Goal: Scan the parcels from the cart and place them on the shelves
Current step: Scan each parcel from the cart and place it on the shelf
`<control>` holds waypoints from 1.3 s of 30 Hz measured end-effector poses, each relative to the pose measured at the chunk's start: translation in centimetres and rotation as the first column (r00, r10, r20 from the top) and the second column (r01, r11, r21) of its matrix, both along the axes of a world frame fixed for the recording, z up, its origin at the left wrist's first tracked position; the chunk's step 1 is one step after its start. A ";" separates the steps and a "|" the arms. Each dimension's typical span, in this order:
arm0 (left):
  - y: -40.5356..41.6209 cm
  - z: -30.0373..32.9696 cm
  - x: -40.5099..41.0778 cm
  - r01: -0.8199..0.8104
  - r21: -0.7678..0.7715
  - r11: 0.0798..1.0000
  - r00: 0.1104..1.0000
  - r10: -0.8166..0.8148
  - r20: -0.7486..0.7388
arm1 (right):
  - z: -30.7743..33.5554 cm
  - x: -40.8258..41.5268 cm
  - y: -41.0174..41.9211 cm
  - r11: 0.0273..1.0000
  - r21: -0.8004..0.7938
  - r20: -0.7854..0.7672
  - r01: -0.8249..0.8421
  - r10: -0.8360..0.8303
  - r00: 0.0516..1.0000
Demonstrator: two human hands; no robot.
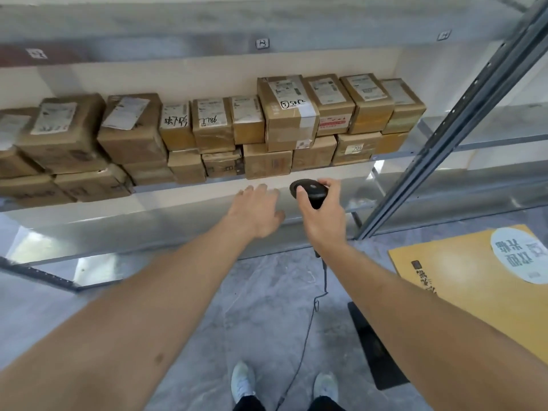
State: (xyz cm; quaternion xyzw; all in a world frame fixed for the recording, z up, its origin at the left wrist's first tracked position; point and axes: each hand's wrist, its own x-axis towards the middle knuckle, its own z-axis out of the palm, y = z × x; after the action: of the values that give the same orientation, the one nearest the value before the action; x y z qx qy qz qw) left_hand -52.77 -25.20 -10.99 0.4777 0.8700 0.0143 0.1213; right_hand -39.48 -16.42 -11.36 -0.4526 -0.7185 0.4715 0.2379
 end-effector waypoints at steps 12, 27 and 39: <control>2.5 -10.1 -3.9 -0.115 -0.075 0.991 0.991 0.119 0.054 | -11.2 -5.1 5.0 0.994 -0.091 0.102 -0.066 0.075 0.992; 12.3 -27.7 -9.4 -0.248 -0.115 0.962 0.963 0.257 0.076 | -30.4 -13.5 15.5 0.977 -0.171 0.093 -0.130 0.147 0.985; 19.4 -42.8 -19.0 -0.219 0.033 0.975 0.975 0.220 -0.035 | -45.5 -23.8 23.4 0.990 -0.063 0.107 -0.125 0.131 0.986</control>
State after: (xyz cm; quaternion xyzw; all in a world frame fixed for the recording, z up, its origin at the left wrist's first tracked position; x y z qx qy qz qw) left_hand -71.81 -5.77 -53.77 0.3804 0.9194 0.0310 0.0955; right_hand -63.26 6.94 -56.91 -0.4376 -0.7446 0.4800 0.1541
